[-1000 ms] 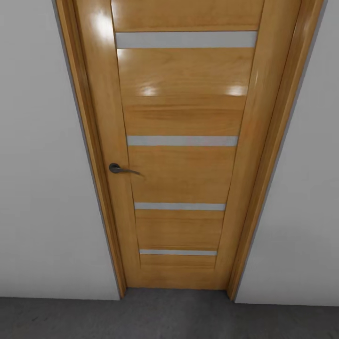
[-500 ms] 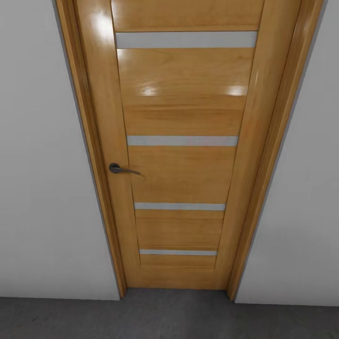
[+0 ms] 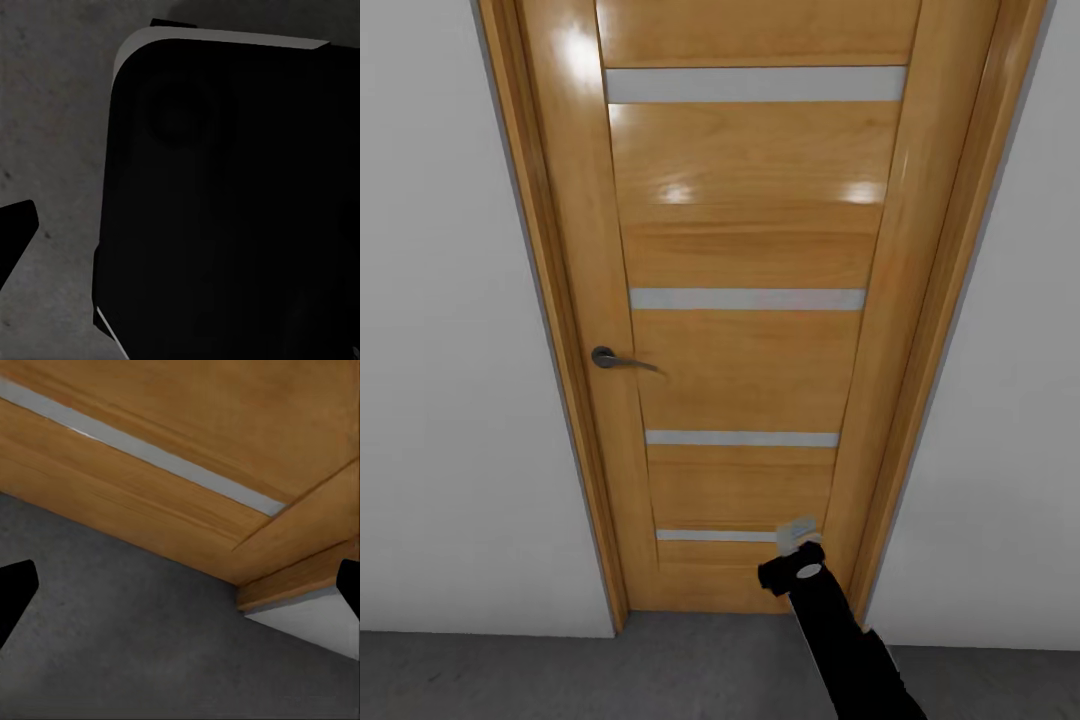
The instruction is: Move the two storage containers from the living room to the garage. In the garage, place one container on the floor and stack the other container on top of it (either order is fine).
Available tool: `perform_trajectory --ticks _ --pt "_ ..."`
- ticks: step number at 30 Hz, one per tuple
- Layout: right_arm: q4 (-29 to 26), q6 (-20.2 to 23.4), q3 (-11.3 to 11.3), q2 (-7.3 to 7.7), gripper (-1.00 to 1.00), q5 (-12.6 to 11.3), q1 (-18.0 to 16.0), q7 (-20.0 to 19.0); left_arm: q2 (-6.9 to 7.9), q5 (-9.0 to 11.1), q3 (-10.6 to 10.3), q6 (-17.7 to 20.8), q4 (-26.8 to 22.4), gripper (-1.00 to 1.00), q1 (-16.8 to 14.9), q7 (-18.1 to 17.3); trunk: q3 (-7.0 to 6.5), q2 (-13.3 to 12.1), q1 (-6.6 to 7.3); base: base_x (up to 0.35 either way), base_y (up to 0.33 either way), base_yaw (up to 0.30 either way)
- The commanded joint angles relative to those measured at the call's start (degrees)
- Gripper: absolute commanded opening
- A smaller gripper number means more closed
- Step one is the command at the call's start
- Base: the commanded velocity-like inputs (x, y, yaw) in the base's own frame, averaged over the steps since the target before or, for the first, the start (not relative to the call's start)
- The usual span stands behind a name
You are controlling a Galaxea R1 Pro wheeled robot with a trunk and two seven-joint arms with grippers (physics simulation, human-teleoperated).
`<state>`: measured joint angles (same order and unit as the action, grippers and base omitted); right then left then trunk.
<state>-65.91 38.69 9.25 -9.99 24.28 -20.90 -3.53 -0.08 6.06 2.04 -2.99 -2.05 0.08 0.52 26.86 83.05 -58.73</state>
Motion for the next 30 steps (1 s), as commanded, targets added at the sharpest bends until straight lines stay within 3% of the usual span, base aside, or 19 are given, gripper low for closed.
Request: perform_trajectory --ticks 1,3,5,9,14,16,19,21,23,26,30 --pt "-0.1 0.7 0.1 -0.01 1.0 0.4 -1.7 -0.9 0.03 0.4 0.2 -0.1 -0.1 1.0 0.0 0.0 0.06 0.0 0.0 0.0 0.0 0.0" --pt "-0.1 1.7 0.4 -0.01 1.0 -0.5 -7.7 -2.8 0.11 0.4 0.2 -0.1 -0.1 1.0 0.0 0.0 0.06 0.0 0.0 0.0 0.0 0.0" --pt "0.0 2.1 0.5 -0.01 1.0 -1.5 -11.5 -3.6 0.14 0.4 0.2 -0.1 -0.1 1.0 0.0 0.0 0.06 0.0 0.0 0.0 0.0 0.0" --pt "0.8 2.4 1.5 -0.01 1.0 -2.5 -15.2 -4.8 0.11 0.4 0.1 -0.1 -0.1 1.0 0.0 0.0 0.06 0.0 0.0 0.0 0.0 0.0" --pt "1.2 2.7 8.1 -0.01 1.0 -3.2 -18.3 -7.2 0.13 0.4 0.1 -0.1 -0.1 1.0 0.0 0.0 0.06 0.0 0.0 0.0 0.0 0.0" --pt "1.5 2.3 9.3 -0.01 1.0 -4.5 -19.8 -7.4 0.15 0.4 0.1 -0.1 -0.1 1.0 0.0 0.0 0.06 0.0 0.0 0.0 0.0 0.0" --pt "3.0 1.5 10.1 -0.01 1.0 -8.1 -22.5 -7.6 0.16 0.4 0.1 -0.1 -0.1 1.0 0.0 0.0 0.06 0.0 0.0 0.0 0.0 0.0" --pt "5.7 -0.5 10.4 -0.01 1.0 -13.5 -25.5 -7.6 0.16 0.4 0.1 -0.1 -0.1 1.0 0.0 0.0 0.06 0.0 0.0 0.0 0.0 0.0" --pt "8.1 -3.1 10.6 -0.01 1.0 -16.7 -27.4 -7.4 0.16 0.4 0.1 -0.1 -0.1 1.0 0.0 0.0 0.06 0.0 0.0 0.0 0.0 0.0" --pt "11.5 -7.3 10.7 -0.01 1.0 -19.0 -29.6 -7.1 0.17 0.4 0.1 -0.1 -0.1 1.0 0.0 0.0 0.06 0.0 0.0 0.0 0.0 0.0" --pt "15.8 -11.8 10.8 -0.01 1.0 -20.1 -31.1 -6.9 0.17 0.4 0.1 -0.1 -0.1 1.0 0.0 0.0 0.06 0.0 0.0 0.0 0.0 0.0"
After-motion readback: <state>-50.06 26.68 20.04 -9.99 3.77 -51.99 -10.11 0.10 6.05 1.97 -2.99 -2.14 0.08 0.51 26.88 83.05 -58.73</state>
